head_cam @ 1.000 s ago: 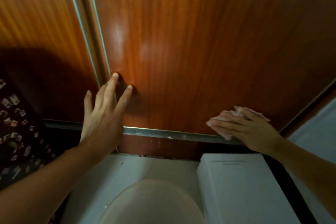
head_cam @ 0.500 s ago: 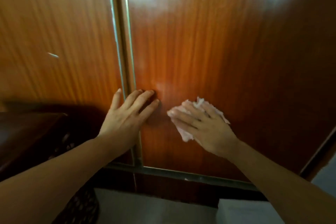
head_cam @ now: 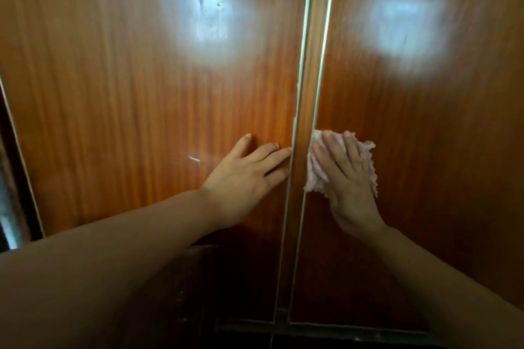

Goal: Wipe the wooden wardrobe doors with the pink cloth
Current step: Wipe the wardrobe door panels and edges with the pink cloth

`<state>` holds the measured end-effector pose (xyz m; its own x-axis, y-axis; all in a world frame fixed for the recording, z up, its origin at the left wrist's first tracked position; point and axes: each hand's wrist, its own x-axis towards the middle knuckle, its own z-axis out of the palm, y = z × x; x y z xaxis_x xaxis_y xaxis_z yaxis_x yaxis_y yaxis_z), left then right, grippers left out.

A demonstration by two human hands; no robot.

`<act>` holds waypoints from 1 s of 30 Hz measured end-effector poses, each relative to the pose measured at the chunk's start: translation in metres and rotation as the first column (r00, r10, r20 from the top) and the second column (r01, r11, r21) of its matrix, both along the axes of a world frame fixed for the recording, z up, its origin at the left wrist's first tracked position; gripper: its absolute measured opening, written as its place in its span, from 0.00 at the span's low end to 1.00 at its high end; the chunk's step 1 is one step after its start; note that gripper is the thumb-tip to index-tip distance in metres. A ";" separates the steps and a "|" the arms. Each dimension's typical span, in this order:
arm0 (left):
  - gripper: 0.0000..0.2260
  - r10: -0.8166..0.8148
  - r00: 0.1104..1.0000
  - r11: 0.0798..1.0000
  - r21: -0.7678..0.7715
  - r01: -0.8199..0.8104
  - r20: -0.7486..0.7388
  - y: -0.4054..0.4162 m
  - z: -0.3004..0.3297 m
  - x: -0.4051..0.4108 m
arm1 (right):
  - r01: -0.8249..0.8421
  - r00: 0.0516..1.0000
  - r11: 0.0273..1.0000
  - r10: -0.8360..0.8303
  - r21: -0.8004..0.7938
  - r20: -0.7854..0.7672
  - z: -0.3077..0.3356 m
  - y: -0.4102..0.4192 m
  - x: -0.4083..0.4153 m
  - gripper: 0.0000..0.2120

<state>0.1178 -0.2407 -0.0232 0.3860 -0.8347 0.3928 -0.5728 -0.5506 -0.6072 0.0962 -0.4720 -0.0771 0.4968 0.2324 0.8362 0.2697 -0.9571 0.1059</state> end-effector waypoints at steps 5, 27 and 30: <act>0.32 -0.050 0.999 0.995 -0.083 0.048 -0.014 0.039 0.014 0.022 | -0.095 0.995 0.951 0.090 0.294 0.033 0.027 0.066 0.004 0.27; 0.60 0.103 0.992 0.972 -0.218 -0.085 0.071 0.134 0.013 0.071 | 0.095 0.970 0.993 -0.109 0.073 0.216 0.063 0.105 0.047 0.27; 0.61 0.140 0.986 0.967 -0.228 -0.117 0.088 0.133 0.009 0.073 | 0.088 0.946 0.996 -0.089 0.017 0.312 0.060 0.098 0.062 0.24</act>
